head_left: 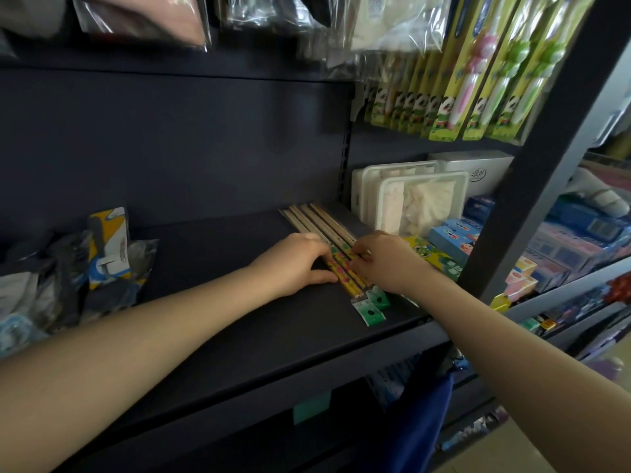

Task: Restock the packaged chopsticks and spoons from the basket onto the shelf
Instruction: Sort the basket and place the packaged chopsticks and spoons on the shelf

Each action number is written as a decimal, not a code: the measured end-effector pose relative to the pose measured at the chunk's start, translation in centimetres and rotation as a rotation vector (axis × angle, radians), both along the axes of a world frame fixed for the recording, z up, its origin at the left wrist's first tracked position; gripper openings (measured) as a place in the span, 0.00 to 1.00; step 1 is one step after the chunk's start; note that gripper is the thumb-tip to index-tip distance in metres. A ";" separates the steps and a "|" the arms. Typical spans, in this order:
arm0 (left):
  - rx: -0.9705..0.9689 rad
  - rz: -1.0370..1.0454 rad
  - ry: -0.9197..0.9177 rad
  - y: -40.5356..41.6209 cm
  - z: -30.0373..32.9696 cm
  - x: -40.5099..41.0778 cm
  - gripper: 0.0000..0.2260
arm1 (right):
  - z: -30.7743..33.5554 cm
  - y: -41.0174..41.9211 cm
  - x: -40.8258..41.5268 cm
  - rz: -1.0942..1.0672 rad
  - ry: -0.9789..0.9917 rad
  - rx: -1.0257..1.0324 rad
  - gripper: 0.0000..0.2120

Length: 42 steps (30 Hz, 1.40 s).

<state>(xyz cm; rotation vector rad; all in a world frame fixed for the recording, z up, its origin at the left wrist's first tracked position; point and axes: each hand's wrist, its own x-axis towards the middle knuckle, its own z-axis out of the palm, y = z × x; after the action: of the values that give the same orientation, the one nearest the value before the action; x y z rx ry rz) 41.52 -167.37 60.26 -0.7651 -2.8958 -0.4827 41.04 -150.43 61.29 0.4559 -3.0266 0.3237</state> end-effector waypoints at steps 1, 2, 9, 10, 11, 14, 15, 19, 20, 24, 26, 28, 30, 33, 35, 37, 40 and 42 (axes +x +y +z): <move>0.018 0.001 -0.008 -0.1 0.0 -0.1 0.15 | -0.1 -0.1 0.1 -0.005 0.009 0.009 0.19; 0.036 0.000 -0.015 -0.2 0.0 -0.3 0.14 | -0.2 -0.1 0.1 -0.010 0.017 0.019 0.18; -0.001 0.026 0.007 0.7 0.2 -1.0 0.15 | -0.2 0.5 -0.2 -0.047 0.003 -0.014 0.18; 0.001 0.032 0.011 0.9 0.2 -1.1 0.15 | -0.2 0.5 -0.3 -0.054 0.000 -0.022 0.17; 0.004 0.037 0.013 1.0 0.2 -1.2 0.14 | -0.1 0.5 -0.5 -0.063 0.000 -0.026 0.17; -0.006 0.042 0.017 1.2 0.2 -1.4 0.14 | -0.3 0.4 -0.7 -0.077 -0.005 -0.026 0.16; -0.008 0.037 0.014 1.1 0.2 -1.4 0.14 | -0.3 0.4 -0.7 -0.075 -0.013 -0.035 0.16; -0.050 0.038 -0.029 0.3 0.4 -1.1 0.20 | 0.7 1.1 -0.2 -0.157 -0.002 -0.234 0.17; -0.073 0.030 -0.048 0.1 0.5 -1.0 0.21 | 1.0 1.4 0.0 -0.189 0.007 -0.263 0.18; -0.162 -0.050 -0.181 -0.2 0.5 -0.7 0.26 | 0.9 1.8 1.5 -0.170 -0.113 -0.132 0.22; -0.233 -0.073 -0.210 -0.1 0.3 -0.8 0.27 | 0.7 1.9 2.1 -0.151 -0.156 -0.126 0.23; -0.259 -0.083 -0.202 0.0 0.2 -1.0 0.26 | 0.8 2.0 2.1 -0.137 -0.150 -0.161 0.22; -0.248 -0.085 -0.195 0.0 0.3 -1.0 0.26 | 0.8 2.0 1.8 -0.127 -0.156 -0.164 0.22; -0.255 -0.092 -0.170 0.1 0.4 -1.0 0.26 | 0.5 2.0 1.7 -0.123 -0.159 -0.169 0.25; -0.266 -0.110 -0.133 0.3 0.5 -1.0 0.26 | 0.4 2.4 1.7 -0.157 -0.116 -0.293 0.24; -0.247 -0.136 -0.132 0.8 0.7 -1.2 0.27 | 1.0 2.9 2.1 -0.199 -0.062 -0.488 0.26; -0.258 -0.176 -0.173 1.5 0.9 -1.6 0.29 | 2.4 3.2 3.1 -0.143 -0.092 -0.489 0.28; -0.269 -0.187 -0.192 1.9 1.0 -1.7 0.30 | 2.7 2.8 4.1 -0.099 -0.130 -0.260 0.27</move>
<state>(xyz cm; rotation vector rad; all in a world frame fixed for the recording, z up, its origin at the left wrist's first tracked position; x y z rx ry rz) 39.79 -165.51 61.22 -1.0903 -3.1245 -0.1923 45.16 -147.63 63.95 0.2751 -3.0533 0.7558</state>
